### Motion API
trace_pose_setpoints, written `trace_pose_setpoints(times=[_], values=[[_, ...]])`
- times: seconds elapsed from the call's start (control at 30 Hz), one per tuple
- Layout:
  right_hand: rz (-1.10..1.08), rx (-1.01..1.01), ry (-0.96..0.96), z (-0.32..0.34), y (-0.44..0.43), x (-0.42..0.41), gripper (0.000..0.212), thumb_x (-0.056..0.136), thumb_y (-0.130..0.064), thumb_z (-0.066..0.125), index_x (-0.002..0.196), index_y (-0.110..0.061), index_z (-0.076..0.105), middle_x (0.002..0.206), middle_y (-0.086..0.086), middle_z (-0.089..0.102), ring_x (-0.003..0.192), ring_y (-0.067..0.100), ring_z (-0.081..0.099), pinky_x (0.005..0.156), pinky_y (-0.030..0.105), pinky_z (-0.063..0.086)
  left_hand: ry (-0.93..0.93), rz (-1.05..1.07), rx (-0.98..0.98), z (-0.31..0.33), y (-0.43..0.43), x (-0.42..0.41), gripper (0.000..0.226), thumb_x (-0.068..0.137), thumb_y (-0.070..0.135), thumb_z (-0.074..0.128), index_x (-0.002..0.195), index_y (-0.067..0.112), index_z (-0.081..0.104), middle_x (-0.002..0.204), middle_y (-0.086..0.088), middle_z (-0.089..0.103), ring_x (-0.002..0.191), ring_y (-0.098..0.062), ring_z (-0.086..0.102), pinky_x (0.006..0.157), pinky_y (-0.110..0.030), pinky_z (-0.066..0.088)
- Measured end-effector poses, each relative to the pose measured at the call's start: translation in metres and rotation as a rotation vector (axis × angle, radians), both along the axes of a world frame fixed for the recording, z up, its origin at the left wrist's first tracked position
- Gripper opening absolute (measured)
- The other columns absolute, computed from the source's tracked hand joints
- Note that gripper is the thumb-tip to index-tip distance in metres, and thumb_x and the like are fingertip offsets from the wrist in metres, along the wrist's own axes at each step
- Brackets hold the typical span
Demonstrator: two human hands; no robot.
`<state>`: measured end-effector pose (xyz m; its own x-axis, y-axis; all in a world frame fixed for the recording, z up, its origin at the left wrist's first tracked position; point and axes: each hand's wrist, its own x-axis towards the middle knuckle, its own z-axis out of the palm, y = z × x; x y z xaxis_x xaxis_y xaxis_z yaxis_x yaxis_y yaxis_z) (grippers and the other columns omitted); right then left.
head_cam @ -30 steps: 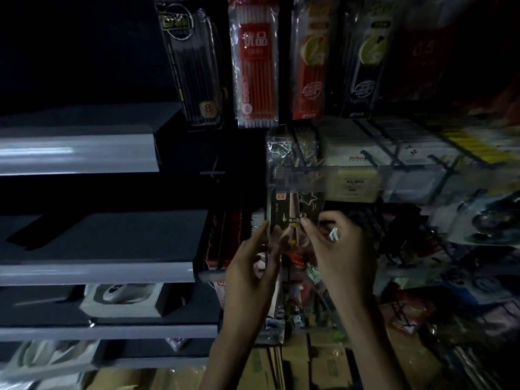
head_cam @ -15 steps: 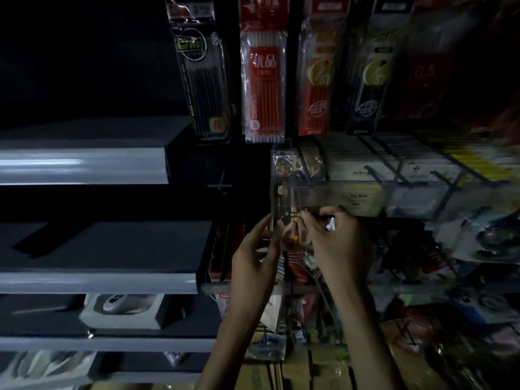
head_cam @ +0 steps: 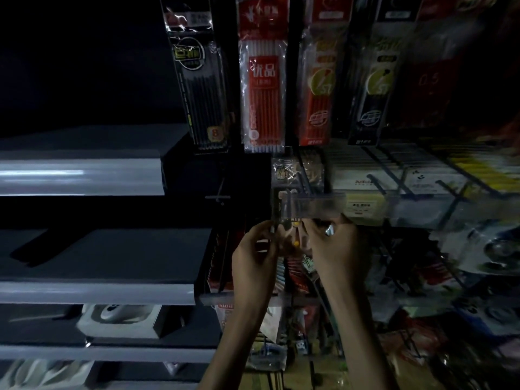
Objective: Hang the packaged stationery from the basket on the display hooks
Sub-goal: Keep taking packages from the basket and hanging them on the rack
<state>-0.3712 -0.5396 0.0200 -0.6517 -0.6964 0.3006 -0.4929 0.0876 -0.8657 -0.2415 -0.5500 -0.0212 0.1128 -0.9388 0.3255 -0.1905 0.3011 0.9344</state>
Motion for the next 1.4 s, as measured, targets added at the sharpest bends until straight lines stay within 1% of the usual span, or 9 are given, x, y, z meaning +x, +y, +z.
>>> trace_pose_setpoints(times=[0.2,0.33,0.43,0.57,0.67,0.8,1.1,1.23,1.4], values=[[-0.042,0.05,0.04,-0.009,-0.012,0.001,0.047,0.085,-0.075,0.062,0.099,-0.032,0.07,0.088,-0.006,0.071,0.078,0.017,0.068,0.066,0.034,0.056,0.039,0.054,-0.004,0.001,-0.008,-0.007,0.008,0.1,0.034,0.073,0.108,0.032,0.072,0.093,0.01,0.078,0.085,-0.005,0.077,0.077,-0.044,0.064],[-0.025,0.065,0.03,-0.013,-0.01,0.001,0.045,0.085,-0.071,0.066,0.097,-0.027,0.067,0.089,-0.001,0.072,0.08,0.021,0.068,0.064,0.03,0.048,0.032,0.089,0.011,-0.007,-0.012,-0.007,0.021,0.099,0.04,0.073,0.117,0.036,0.064,0.1,0.011,0.077,0.091,-0.006,0.076,0.079,-0.046,0.064],[-0.019,0.077,0.033,-0.012,-0.004,-0.002,0.039,0.082,-0.061,0.076,0.1,-0.028,0.066,0.095,0.001,0.073,0.086,0.023,0.068,0.064,0.029,0.041,0.011,0.101,-0.012,-0.011,-0.016,-0.007,0.023,0.099,0.037,0.073,0.12,0.033,0.066,0.102,0.014,0.074,0.094,-0.004,0.074,0.08,-0.041,0.064],[-0.022,0.086,0.084,-0.014,-0.001,-0.002,0.044,0.084,-0.061,0.074,0.113,-0.028,0.069,0.109,0.001,0.075,0.1,0.026,0.069,0.07,0.031,0.042,0.019,0.104,-0.026,-0.015,-0.017,-0.009,0.031,0.097,0.027,0.076,0.127,0.028,0.069,0.124,0.014,0.06,0.112,-0.005,0.065,0.087,-0.015,0.056],[0.009,0.094,0.122,-0.019,-0.003,-0.003,0.041,0.089,-0.063,0.067,0.116,-0.032,0.071,0.108,-0.006,0.075,0.096,0.02,0.07,0.07,0.03,0.048,0.048,0.08,-0.018,-0.017,-0.017,-0.012,0.039,0.096,0.029,0.077,0.133,0.024,0.066,0.129,0.012,0.064,0.118,-0.002,0.063,0.09,-0.011,0.053],[0.037,0.112,0.161,-0.019,-0.007,-0.004,0.038,0.094,-0.059,0.064,0.118,-0.031,0.071,0.105,-0.005,0.076,0.094,0.021,0.071,0.069,0.03,0.047,0.063,0.018,-0.012,-0.017,-0.019,-0.017,0.033,0.099,0.031,0.075,0.13,0.024,0.067,0.123,0.011,0.072,0.115,-0.003,0.068,0.093,-0.027,0.06],[-0.016,0.151,0.113,-0.011,-0.018,-0.006,0.042,0.088,-0.061,0.071,0.107,-0.024,0.072,0.091,0.001,0.075,0.082,0.025,0.071,0.064,0.032,0.051,0.11,-0.001,-0.051,-0.007,-0.027,-0.02,0.018,0.094,0.014,0.08,0.108,0.023,0.072,0.101,0.017,0.076,0.099,0.001,0.072,0.083,-0.014,0.056],[-0.023,0.121,0.072,-0.004,-0.021,-0.004,0.032,0.086,-0.05,0.079,0.096,-0.02,0.07,0.086,-0.004,0.072,0.075,0.022,0.067,0.059,0.025,0.041,0.102,0.077,-0.054,-0.008,-0.033,-0.022,0.018,0.094,0.013,0.08,0.109,0.02,0.074,0.1,0.011,0.078,0.095,0.002,0.072,0.081,-0.016,0.058],[-0.036,0.117,0.147,-0.024,-0.028,0.001,0.066,0.072,-0.086,0.05,0.104,-0.03,0.063,0.087,0.0,0.071,0.081,0.025,0.071,0.069,0.043,0.059,0.078,0.084,-0.085,-0.014,-0.033,-0.021,0.022,0.097,0.014,0.076,0.118,0.022,0.072,0.108,0.013,0.077,0.103,-0.002,0.072,0.088,-0.022,0.06]])
